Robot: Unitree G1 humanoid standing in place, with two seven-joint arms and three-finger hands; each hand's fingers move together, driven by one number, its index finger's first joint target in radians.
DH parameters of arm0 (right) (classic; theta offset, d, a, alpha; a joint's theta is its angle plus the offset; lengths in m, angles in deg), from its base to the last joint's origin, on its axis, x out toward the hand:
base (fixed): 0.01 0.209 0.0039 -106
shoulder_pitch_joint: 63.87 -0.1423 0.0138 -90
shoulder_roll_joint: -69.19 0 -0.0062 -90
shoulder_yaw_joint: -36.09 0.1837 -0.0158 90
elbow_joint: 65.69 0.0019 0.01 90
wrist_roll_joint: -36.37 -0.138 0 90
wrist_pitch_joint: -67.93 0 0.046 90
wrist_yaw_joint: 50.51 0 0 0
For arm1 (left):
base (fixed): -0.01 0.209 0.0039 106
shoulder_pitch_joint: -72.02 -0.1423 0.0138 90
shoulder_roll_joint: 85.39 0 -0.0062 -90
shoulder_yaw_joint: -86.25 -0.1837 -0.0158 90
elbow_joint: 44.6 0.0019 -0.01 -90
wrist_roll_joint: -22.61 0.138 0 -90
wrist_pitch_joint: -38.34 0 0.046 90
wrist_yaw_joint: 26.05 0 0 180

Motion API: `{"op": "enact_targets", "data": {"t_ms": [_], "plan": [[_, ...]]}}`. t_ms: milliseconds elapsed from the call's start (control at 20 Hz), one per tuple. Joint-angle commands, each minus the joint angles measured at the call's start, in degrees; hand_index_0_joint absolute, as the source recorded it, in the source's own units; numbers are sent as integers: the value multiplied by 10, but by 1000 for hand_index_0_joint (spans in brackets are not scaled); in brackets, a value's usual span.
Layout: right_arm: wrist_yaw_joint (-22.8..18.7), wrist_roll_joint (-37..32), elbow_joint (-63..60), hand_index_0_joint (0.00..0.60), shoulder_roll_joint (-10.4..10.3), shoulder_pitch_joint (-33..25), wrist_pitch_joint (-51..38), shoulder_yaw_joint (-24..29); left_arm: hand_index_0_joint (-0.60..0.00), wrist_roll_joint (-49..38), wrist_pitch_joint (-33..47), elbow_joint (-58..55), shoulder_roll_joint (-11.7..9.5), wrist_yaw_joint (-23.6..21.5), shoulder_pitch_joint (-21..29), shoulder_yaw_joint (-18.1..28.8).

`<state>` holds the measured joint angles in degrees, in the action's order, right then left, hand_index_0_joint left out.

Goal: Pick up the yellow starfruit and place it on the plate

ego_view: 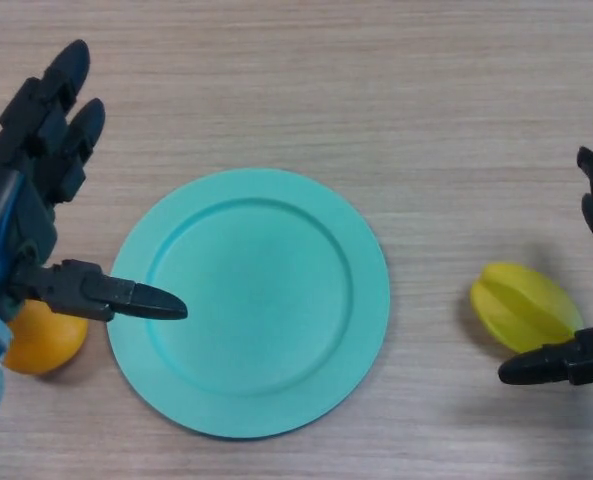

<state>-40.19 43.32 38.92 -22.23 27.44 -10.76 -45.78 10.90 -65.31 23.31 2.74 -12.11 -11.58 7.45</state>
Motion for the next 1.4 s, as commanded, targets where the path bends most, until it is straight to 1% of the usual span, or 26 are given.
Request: {"op": "enact_targets", "data": {"t_ms": [50, 150, 200, 250, 300, 350, 400, 450, 500, 550, 600, 650, 700, 750, 850, 900, 950, 1050, 1100, 1150, 1200, 1250, 1300, 1350, 1400], "plan": [[-35, -3, 17, 0, 18, -15, -93, 28, 0, 9, 80, -25, -21, -10, 21, 22], [-49, 31, -20, 0, 18, -11, -129, 17, 0, 5, 92, -14, -20, -12, 26, 20], [-63, 49, -50, 0, 19, -17, -153, 12, 0, 2, 102, -7, -21, -13, 28, 20], [-68, 51, -59, 0, 19, -20, -159, 11, 0, 1, 102, -6, -22, -13, 28, 21], [-87, 74, -95, 0, 22, -26, -191, 4, 0, 6, 111, 1, -21, -14, 29, 16], [-96, 84, -110, 0, 23, -30, -204, 2, 0, 7, 114, 3, -20, -14, 29, 15], [-114, 97, -138, 0, 24, -36, -227, -4, 0, 10, 114, 5, -21, -14, 31, 14], [-121, 103, -148, 0, 25, -38, -236, -6, 0, 11, 115, 6, -21, -14, 31, 14], [-131, 109, -169, 51, 26, -42, -250, -8, 0, 9, 116, 6, -20, -12, 28, 15], [-132, 108, -170, 151, 26, -43, -250, -8, 0, 10, 117, 6, -19, -12, 27, 15], [-140, 106, -175, 301, 25, -44, -254, -9, 0, 9, 116, 6, -20, -11, 27, 16], [-148, 107, -182, 401, 25, -45, -261, -9, 0, 9, 116, 7, -20, -11, 26, 17], [-166, 106, -197, 544, 25, -49, -273, -11, 0, 9, 114, 5, -21, -14, 25, 19], [-171, 102, -201, 600, 24, -49, -277, -13, 0, 9, 112, 4, -21, -16, 24, 20], [-164, 104, -199, 600, 24, -47, -277, -16, 0, 12, 106, -2, -20, -18, 22, 21], [-151, 88, -189, 600, 20, -41, -264, -17, 0, 10, 103, -5, -19, -18, 20, 21], [-149, 88, -185, 600, 19, -39, -261, -18, 0, 10, 102, -7, -19, -18, 19, 22], [-138, 86, -154, 600, 16, -32, -244, -20, 0, 4, 86, -17, -22, -17, 20, 26], [-124, 76, -112, 600, 11, -28, -213, -23, 0, 3, 82, -19, -22, -19, 21, 25], [-122, 74, -95, 600, 8, -28, -202, -24, 0, 2, 80, -22, -22, -19, 20, 26], [-108, 61, -44, 600, 0, -24, -160, -34, 0, 2, 78, -25, -22, -19, 20, 27], [-109, 66, -27, 600, -2, -26, -148, -39, 0, 3, 77, -26, -22, -19, 20, 26], [-96, 49, 22, 600, -11, -26, -104, -55, 0, 3, 75, -26, -21, -20, 20, 24], [-94, 61, 36, 600, -11, -29, -93, -64, 0, 4, 76, -26, -20, -19, 19, 23], [-93, 63, 58, 600, -21, -40, -72, -86, 0, 4, 70, -29, -20, -16, 19, 21]]}}
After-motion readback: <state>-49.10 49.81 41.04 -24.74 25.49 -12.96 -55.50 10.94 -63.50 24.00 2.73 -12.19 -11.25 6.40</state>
